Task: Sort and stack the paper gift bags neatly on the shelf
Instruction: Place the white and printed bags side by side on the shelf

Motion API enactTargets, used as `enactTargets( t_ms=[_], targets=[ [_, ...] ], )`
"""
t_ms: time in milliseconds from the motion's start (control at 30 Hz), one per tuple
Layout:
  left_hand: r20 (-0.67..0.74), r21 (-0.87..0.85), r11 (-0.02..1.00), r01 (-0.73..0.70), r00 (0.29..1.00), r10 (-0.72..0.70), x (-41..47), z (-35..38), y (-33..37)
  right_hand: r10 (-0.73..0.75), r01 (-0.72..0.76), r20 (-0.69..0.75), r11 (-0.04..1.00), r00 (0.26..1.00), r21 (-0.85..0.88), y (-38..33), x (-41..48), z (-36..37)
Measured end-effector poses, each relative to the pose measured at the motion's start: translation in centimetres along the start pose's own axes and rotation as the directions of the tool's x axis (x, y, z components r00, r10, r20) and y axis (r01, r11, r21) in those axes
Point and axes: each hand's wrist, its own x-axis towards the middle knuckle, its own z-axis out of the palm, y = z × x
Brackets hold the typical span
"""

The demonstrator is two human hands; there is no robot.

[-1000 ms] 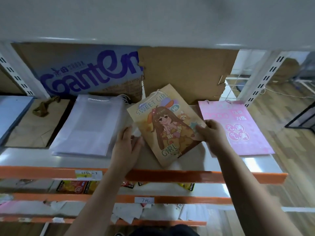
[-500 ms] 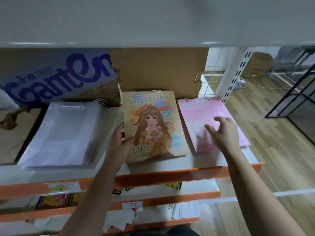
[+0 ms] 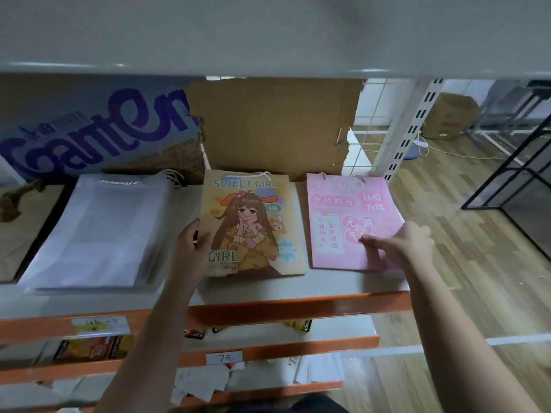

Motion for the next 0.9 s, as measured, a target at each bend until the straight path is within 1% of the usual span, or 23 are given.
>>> enactTargets(
  t_ms=[33, 133, 200, 333, 400, 500, 600, 667, 767, 833, 900],
  targets=[
    [-0.005, 0.031, 0.999, -0.01, 1.0, 0.01, 0.0, -0.1, 0.0, -0.001, 0.0, 0.013, 1.0, 1.0, 0.022, 0.0, -0.1, 0.0],
    [-0.014, 0.106, 0.994, -0.029, 0.999, 0.03, -0.1, -0.4, 0.2, -0.016, 0.018, -0.025, 0.996, 1.0, 0.087, 0.2, -0.1, -0.1],
    [-0.018, 0.138, 0.989, -0.044, 0.999, 0.047, 0.0, -0.4, 0.2, -0.026, 0.028, -0.02, 0.993, 0.999, 0.116, 0.1, -0.4, -0.2],
    [-0.019, 0.133, 0.989, -0.069, 0.997, 0.072, 0.0, -0.7, 0.2, -0.046, 0.063, -0.087, 0.976, 0.995, 0.21, 0.1, -0.7, 0.3],
    [-0.033, 0.158, 0.983, -0.092, 0.995, 0.099, 0.0, -1.0, 0.1, -0.067, 0.101, -0.132, 0.956, 0.989, 0.277, 0.1, -0.8, 0.3],
    [-0.058, 0.178, 0.975, -0.129, 0.988, 0.142, 0.0, -1.4, -0.2, -0.054, 0.123, -0.175, 0.904, 0.983, 0.41, 0.3, -1.2, 0.4],
    [-0.085, 0.18, 0.973, -0.142, 0.984, 0.16, 0.0, -1.7, -0.3, -0.042, 0.14, -0.211, 0.869, 0.977, 0.474, 0.6, -1.7, 0.6],
    [-0.091, 0.165, 0.978, -0.131, 0.985, 0.147, 0.1, -1.7, -0.5, -0.039, 0.146, -0.206, 0.835, 0.978, 0.531, 0.4, -2.1, 0.6],
    [-0.064, 0.178, 0.976, -0.124, 0.988, 0.138, 0.2, -1.1, -0.5, -0.052, 0.142, -0.161, 0.769, 0.986, 0.623, -0.7, -2.8, 0.7],
    [-0.045, 0.228, 0.967, -0.116, 0.991, 0.13, 0.2, -0.6, -0.4, -0.088, 0.147, -0.123, 0.743, 0.989, 0.652, -1.8, -3.3, 1.1],
    [-0.042, 0.305, 0.946, -0.115, 0.99, 0.134, 0.4, -0.4, -0.6, -0.142, 0.166, -0.09, 0.738, 0.986, 0.654, -3.4, -4.4, 1.6]
  ],
)
